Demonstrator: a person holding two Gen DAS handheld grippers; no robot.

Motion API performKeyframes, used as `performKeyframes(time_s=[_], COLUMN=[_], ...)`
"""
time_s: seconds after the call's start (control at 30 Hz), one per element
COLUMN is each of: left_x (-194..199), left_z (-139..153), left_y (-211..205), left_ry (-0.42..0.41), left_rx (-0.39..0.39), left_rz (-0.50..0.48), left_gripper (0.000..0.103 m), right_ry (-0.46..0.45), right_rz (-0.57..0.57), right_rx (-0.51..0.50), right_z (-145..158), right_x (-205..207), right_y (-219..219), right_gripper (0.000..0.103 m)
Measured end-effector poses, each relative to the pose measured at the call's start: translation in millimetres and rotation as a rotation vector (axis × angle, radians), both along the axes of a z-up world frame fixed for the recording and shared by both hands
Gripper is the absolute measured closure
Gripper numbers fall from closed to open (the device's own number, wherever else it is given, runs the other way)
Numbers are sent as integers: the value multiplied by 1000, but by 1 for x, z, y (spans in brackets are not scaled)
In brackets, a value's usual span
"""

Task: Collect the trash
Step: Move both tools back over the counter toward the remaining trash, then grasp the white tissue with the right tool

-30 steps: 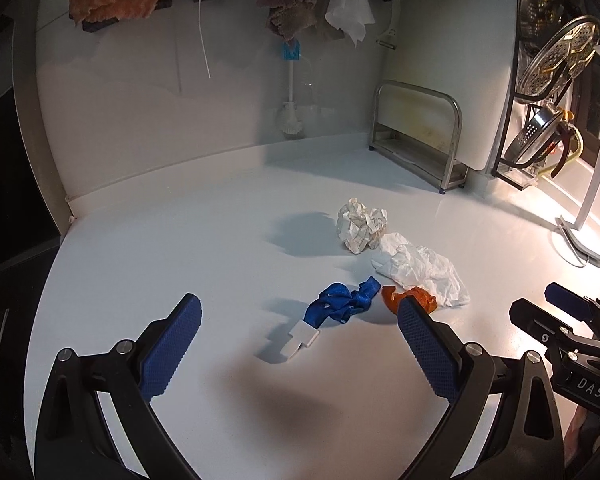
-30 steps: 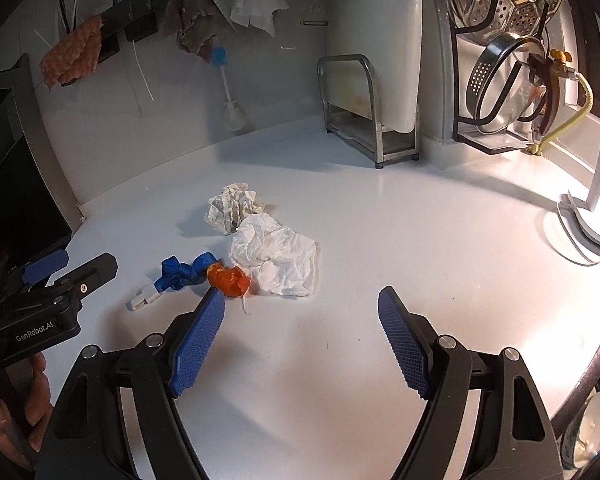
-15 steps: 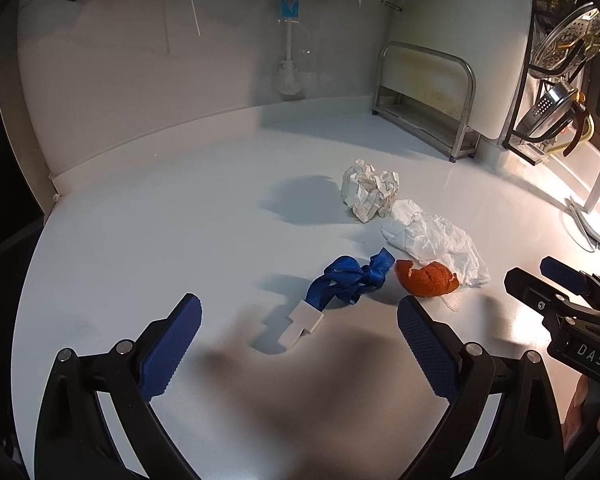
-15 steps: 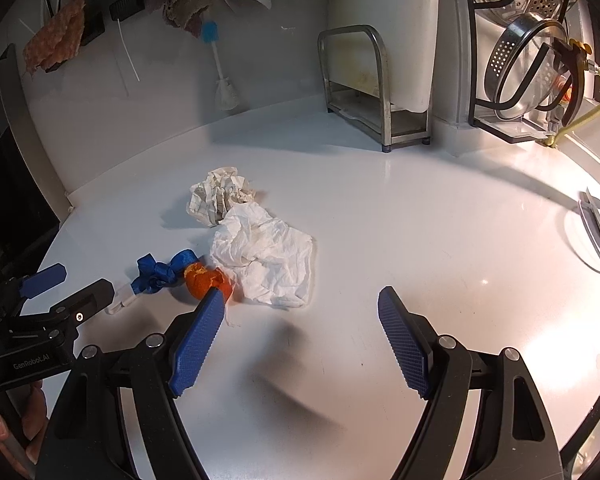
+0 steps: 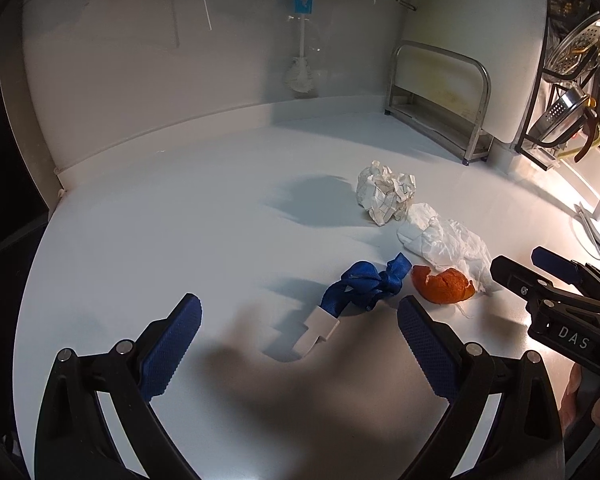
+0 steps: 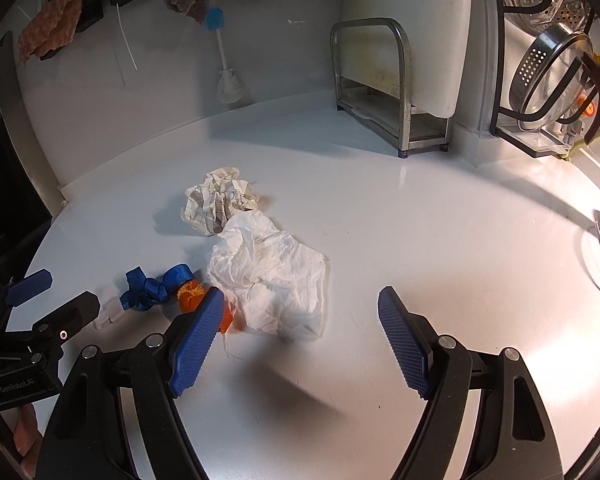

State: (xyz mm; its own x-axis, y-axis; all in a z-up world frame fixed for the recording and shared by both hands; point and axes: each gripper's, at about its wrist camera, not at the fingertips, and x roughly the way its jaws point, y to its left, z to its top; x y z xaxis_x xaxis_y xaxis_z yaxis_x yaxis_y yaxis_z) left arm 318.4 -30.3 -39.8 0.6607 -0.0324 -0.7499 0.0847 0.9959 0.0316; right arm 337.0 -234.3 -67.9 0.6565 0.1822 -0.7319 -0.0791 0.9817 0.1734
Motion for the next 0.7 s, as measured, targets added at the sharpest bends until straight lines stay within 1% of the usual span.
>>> performKeyframes(time_s=[0.17, 0.7], left_x=[2, 9], left_z=[0, -2], left_y=[4, 18], left_ry=[0, 9], left_rx=[1, 5], left_rz=[16, 68], left_gripper=[6, 6], right_ry=[3, 14], right_rz=[11, 45], right_rx=[-15, -15], right_z=[-1, -3], right_x=[7, 26], right_y=[5, 19], right_gripper=[27, 27])
